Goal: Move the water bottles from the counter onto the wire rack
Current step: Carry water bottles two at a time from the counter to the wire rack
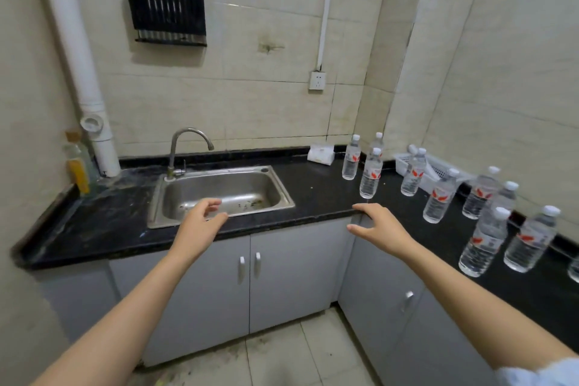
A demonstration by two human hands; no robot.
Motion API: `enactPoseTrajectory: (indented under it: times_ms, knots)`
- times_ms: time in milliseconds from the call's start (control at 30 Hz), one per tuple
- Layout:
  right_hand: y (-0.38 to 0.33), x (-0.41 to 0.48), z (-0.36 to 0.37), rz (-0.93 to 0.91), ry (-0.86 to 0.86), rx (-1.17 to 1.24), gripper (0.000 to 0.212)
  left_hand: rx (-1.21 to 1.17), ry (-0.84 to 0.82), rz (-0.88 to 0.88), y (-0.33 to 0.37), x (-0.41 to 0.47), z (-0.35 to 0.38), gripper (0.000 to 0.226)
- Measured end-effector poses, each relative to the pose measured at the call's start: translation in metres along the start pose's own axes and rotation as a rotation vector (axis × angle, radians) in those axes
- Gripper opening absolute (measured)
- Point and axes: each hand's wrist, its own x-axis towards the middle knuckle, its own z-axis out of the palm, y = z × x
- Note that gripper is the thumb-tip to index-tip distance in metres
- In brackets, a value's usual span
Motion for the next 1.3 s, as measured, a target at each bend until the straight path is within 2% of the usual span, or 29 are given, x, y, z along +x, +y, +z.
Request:
enactPoseTrajectory:
  times_ms: [167, 333, 467, 600, 700, 900, 1300]
  knots:
    - [0.001, 0.031, 0.025, 0.074, 0.042, 0.013, 0.056, -0.062, -0.097, -0.031, -0.023, 0.053, 0.028, 0.028]
    - [0.046, 0.054, 0.028, 0.174, 0.036, 0.019, 0.056, -0.093, -0.21, -0.047, -0.037, 0.097, 0.085, 0.028]
    - [0.093, 0.087, 0.012, 0.192, 0.147, 0.072, 0.053, -0.088, -0.282, 0.019, -0.027, 0.148, 0.139, 0.026]
    - [0.141, 0.134, -0.012, 0.161, 0.293, 0.176, 0.047, -0.099, -0.283, 0.062, -0.012, 0.202, 0.193, 0.022]
    - [0.173, 0.174, -0.026, 0.171, 0.333, 0.233, 0.046, -0.094, -0.28, 0.052, 0.002, 0.238, 0.229, 0.022]
    - [0.228, 0.247, -0.022, 0.206, 0.285, 0.297, 0.049, -0.131, -0.297, 0.027, 0.02, 0.292, 0.298, 0.023]
    - [0.322, 0.378, 0.027, 0.392, 0.147, 0.401, 0.063, -0.108, -0.351, -0.065, -0.026, 0.412, 0.412, 0.022]
